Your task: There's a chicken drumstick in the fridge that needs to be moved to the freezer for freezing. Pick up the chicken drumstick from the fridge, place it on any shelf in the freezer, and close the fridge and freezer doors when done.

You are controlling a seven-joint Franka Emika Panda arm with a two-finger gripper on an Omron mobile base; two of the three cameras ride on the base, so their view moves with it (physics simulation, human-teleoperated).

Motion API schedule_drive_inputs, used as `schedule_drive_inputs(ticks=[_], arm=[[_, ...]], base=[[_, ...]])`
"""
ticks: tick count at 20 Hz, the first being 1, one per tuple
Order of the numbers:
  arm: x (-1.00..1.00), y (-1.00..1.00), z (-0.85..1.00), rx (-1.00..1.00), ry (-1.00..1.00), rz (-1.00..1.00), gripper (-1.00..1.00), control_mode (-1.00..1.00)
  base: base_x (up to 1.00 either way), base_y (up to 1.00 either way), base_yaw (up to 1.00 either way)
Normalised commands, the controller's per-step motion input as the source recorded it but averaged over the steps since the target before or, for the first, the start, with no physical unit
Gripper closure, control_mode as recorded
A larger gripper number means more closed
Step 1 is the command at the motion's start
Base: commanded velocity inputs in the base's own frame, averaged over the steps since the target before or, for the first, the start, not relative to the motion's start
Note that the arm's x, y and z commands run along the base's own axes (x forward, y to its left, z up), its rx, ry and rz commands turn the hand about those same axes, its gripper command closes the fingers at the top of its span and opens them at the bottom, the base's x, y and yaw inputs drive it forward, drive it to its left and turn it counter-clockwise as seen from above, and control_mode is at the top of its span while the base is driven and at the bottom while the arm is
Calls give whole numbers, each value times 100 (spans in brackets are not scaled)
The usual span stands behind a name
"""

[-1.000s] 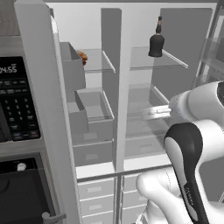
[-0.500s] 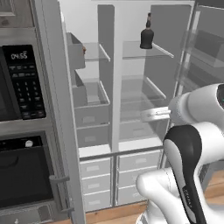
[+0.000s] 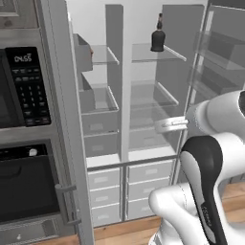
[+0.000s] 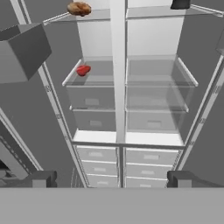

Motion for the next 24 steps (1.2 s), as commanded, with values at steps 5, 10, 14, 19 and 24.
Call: schedule_drive_inputs(ticks=[5,10,14,19,24], arm=[[0,0,0,0,0,0,-100,100],[0,0,0,0,0,0,-100,100],[0,0,0,0,0,0,-100,100],[0,0,0,0,0,0,-100,100],[0,0,0,0,0,0,-100,100]], base=[[-11,9,0],[-1,42,0],[-10,3,0],[-51,-10,-1],[-12,-2,0]])
